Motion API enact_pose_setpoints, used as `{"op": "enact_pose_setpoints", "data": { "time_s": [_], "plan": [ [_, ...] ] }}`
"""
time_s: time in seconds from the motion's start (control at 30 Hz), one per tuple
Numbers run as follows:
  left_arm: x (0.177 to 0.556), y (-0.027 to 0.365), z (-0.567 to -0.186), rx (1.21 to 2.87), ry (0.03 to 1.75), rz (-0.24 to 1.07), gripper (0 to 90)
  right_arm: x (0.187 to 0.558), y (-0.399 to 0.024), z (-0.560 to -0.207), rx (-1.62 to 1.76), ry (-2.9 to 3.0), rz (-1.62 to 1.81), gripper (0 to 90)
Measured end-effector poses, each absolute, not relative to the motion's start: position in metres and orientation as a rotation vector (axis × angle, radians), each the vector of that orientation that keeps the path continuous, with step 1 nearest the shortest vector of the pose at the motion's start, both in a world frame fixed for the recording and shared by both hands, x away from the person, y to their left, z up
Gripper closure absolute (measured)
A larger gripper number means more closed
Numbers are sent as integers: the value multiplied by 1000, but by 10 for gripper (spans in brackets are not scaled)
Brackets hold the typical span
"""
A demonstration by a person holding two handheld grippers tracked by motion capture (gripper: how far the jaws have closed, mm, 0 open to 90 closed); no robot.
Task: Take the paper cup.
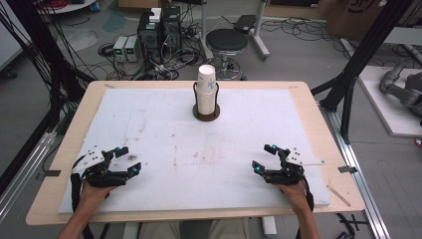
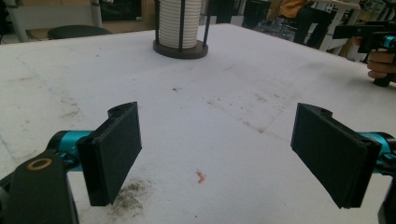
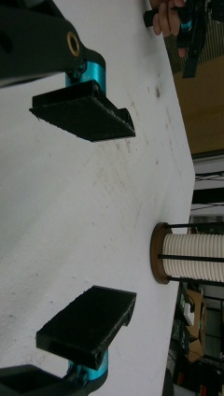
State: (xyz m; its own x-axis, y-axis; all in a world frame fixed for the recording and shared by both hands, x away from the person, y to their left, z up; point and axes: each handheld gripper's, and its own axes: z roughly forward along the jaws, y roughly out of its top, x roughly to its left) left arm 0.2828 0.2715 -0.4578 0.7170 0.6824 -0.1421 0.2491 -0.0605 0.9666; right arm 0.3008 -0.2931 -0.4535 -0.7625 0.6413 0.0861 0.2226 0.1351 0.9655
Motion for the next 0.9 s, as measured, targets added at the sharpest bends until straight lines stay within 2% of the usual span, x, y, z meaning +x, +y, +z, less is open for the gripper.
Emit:
{"op": "enact_pose_setpoints", "data": {
  "time_s": [0.47,0.9],
  "plan": [
    [283,271,-458,1640,763,420,161,302,-292,-450,856,2106,1654,187],
    [283,271,-458,1646,764,420,161,312,-287,-404,791,2145,1672,187]
  ]
}}
